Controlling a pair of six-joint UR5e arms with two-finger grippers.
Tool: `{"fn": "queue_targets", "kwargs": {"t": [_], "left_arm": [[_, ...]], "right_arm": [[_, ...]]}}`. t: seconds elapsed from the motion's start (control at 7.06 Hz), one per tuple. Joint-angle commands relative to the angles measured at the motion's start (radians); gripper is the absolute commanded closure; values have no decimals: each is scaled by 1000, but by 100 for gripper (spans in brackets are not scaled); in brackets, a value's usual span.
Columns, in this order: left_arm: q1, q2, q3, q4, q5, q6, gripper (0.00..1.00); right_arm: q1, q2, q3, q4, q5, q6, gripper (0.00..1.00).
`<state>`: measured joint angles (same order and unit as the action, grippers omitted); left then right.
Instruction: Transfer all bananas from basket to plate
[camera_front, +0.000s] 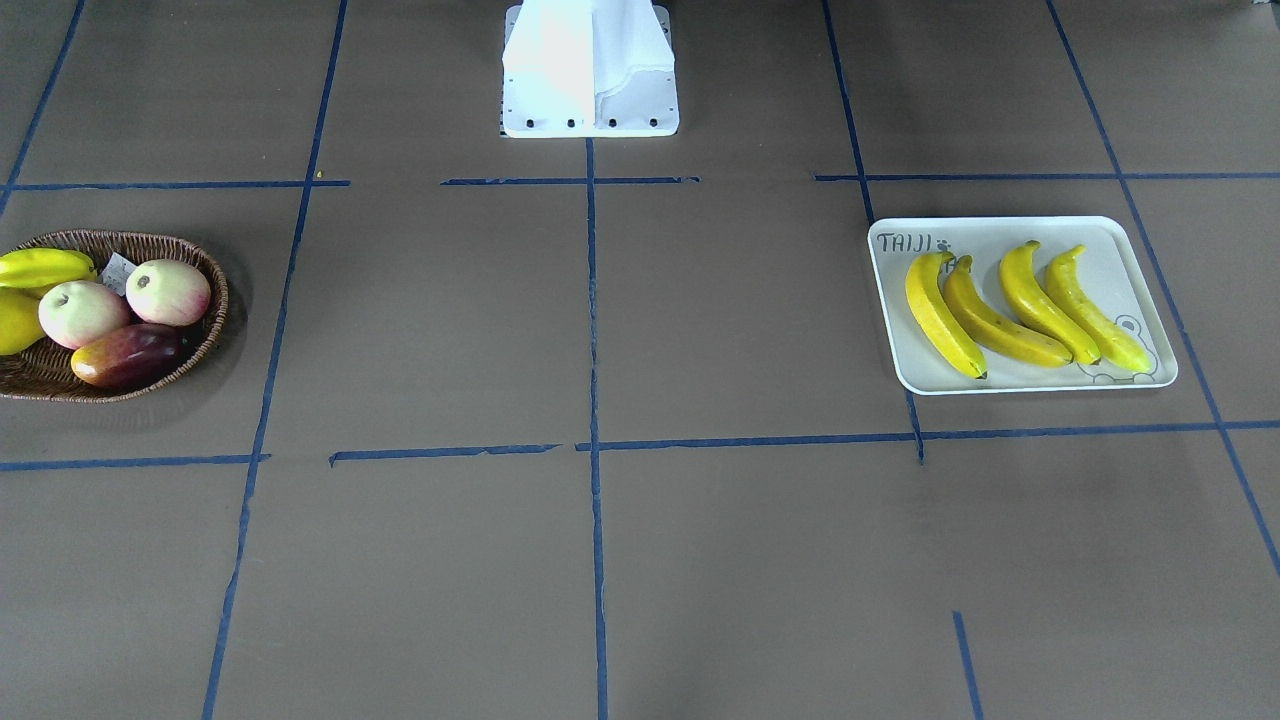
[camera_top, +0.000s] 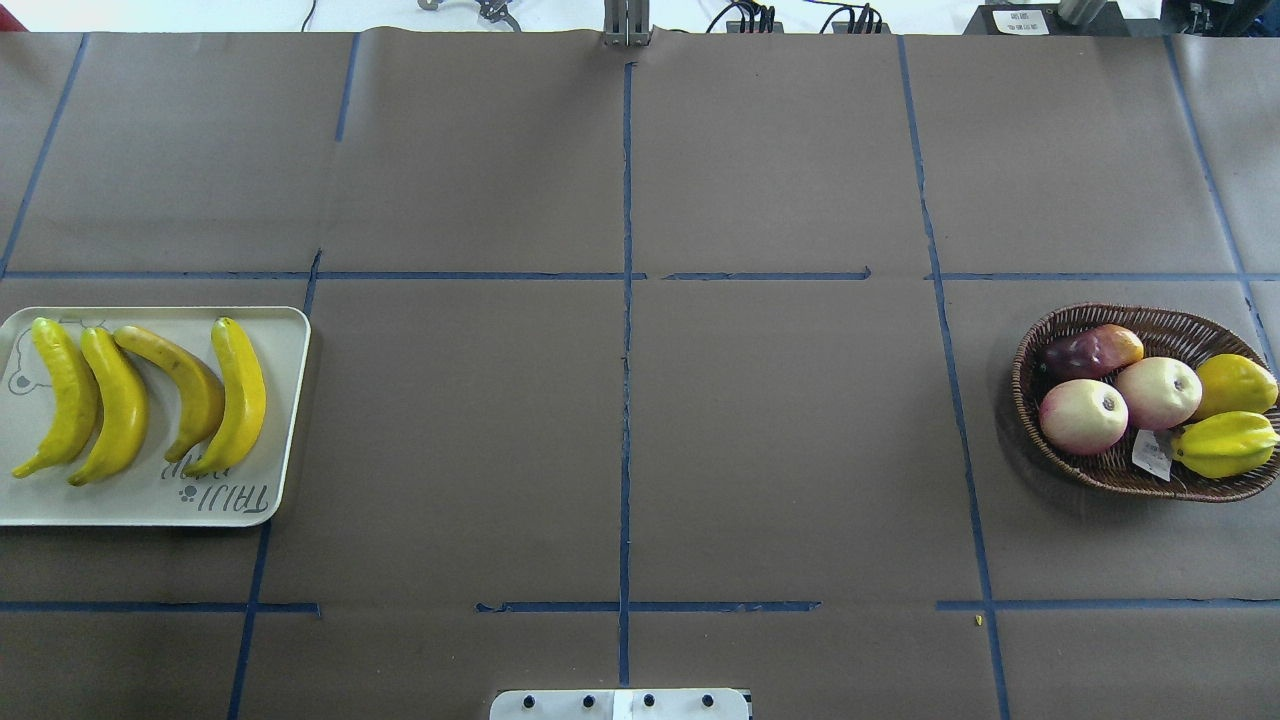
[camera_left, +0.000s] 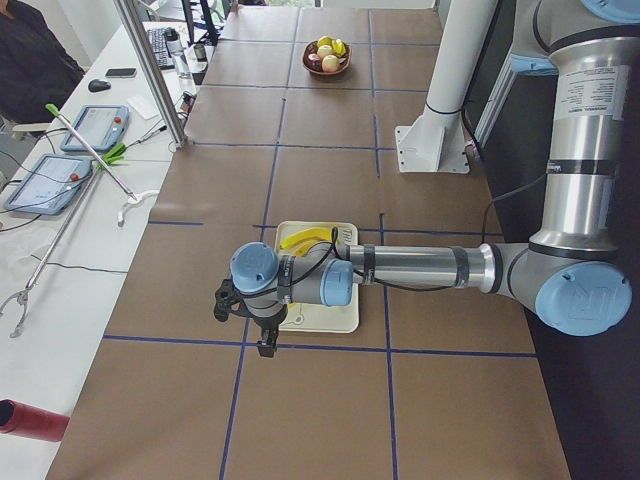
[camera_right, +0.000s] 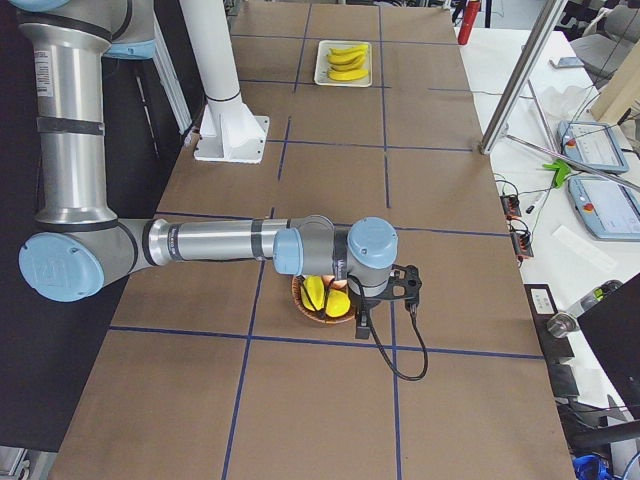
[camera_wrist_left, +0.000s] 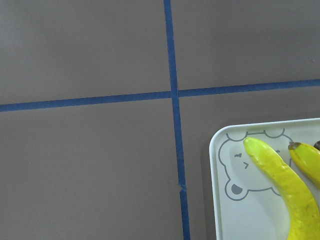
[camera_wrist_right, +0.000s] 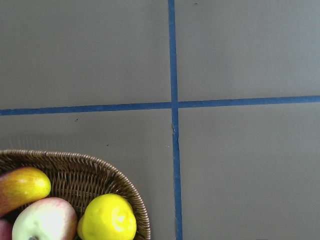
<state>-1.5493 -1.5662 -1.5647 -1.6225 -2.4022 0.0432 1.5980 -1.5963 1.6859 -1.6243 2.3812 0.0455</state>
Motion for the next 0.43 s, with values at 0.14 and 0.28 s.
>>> {"fn": "queue_targets", "kwargs": {"t": [0.14, 0.28], "left_arm": [[1, 0, 0, -2, 0, -2, 0], [0, 0, 0, -2, 0, -2, 0]], "right_arm": [[-1, -1, 0, 1, -2, 1, 0], [0, -1, 0, 3, -5, 1, 0]]}}
